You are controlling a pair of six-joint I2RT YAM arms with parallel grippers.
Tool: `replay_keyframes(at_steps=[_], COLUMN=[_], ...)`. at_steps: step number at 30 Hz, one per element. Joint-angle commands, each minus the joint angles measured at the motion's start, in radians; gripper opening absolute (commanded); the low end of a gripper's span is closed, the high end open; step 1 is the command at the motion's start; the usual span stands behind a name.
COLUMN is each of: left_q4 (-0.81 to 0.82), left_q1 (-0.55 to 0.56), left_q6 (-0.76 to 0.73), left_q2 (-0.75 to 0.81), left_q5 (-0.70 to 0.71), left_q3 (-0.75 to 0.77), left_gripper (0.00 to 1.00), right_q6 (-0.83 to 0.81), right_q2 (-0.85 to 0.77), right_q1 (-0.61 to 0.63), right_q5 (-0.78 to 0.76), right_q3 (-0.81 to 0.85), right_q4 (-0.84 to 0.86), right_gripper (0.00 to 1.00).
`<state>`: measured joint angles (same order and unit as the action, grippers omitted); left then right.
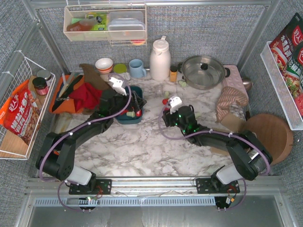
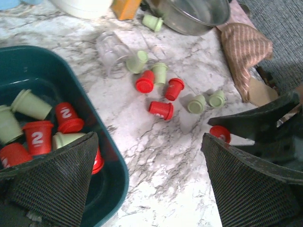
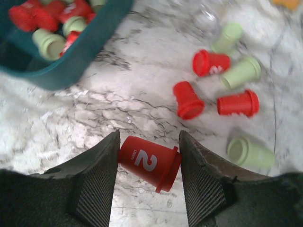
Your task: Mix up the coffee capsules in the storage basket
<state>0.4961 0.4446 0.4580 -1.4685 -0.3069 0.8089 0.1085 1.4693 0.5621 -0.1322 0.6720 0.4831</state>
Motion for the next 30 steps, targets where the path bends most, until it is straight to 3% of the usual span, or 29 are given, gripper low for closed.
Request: replay_keyframes(at_steps=[1, 7, 13, 21, 30], left_q4=[-0.01, -0.006, 0.026, 0.114, 0.247], left_q1=[0.034, 0.072, 0.091, 0.091, 0.092], left_q6=[-0.044, -0.082, -0.088, -0.063, 0.021], left_q2=[-0.013, -0.026, -0.066, -0.123, -0.152], left_q5=[-0.073, -0.162, -0.284, -0.486, -0.581], left_q3=[0.033, 0.034, 0.036, 0.05, 0.04], left_gripper=[1.0, 1.0, 0.99, 0.99, 0.89], right_q6=[-0.359, -0.552, -0.647, -0.761, -0.834], right_q2=[0.007, 0.081, 0.084, -0.03, -0.118], right_q1=[0.001, 0.001, 0.001, 0.002, 0.002], right_q5=[0.28, 0.486, 0.577, 0.694, 0.708], right_q3=[-0.132, -0.212, -0.213, -0.202, -0.18], right_q4=[0.558, 0.889, 0.911, 0.692, 0.494], right_gripper=[0.41, 0.37, 0.37, 0.35, 0.34])
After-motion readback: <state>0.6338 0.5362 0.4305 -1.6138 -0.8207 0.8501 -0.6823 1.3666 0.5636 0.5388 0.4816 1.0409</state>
